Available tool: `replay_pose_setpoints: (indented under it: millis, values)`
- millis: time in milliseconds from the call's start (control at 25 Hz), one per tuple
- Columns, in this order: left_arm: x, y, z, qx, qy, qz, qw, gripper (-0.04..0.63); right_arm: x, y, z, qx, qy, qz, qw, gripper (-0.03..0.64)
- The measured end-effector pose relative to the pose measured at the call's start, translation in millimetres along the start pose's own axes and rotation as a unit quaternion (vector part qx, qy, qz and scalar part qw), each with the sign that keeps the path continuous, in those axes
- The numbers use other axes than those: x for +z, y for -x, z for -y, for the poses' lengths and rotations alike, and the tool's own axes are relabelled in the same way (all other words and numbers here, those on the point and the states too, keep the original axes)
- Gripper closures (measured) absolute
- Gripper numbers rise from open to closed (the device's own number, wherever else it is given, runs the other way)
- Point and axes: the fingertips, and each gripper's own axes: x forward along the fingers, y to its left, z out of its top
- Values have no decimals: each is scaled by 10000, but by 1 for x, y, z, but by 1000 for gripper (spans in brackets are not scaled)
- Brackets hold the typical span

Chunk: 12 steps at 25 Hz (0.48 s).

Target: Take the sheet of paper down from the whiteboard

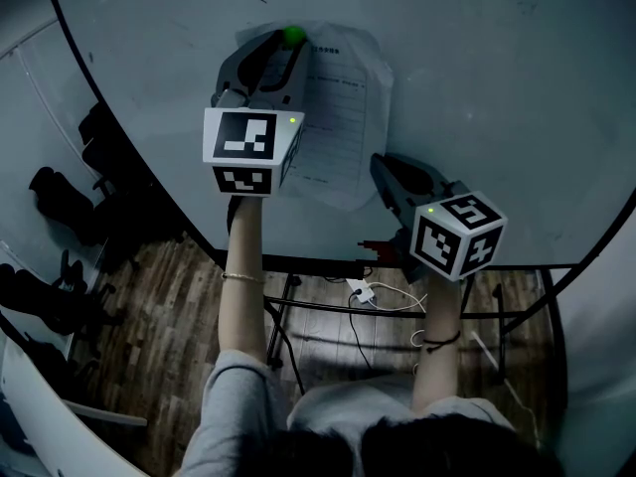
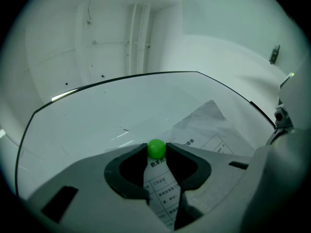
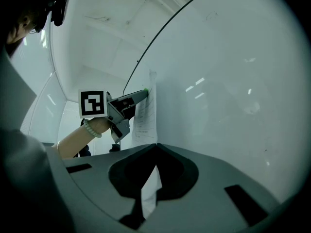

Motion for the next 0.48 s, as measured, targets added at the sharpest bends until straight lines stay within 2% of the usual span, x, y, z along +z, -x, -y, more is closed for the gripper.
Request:
replay_pose_setpoints:
  millis: [480]
  values:
    - [-3,1,3,14,12,-69,10000,485,-12,7,-1,114,-130,-158,9997,617]
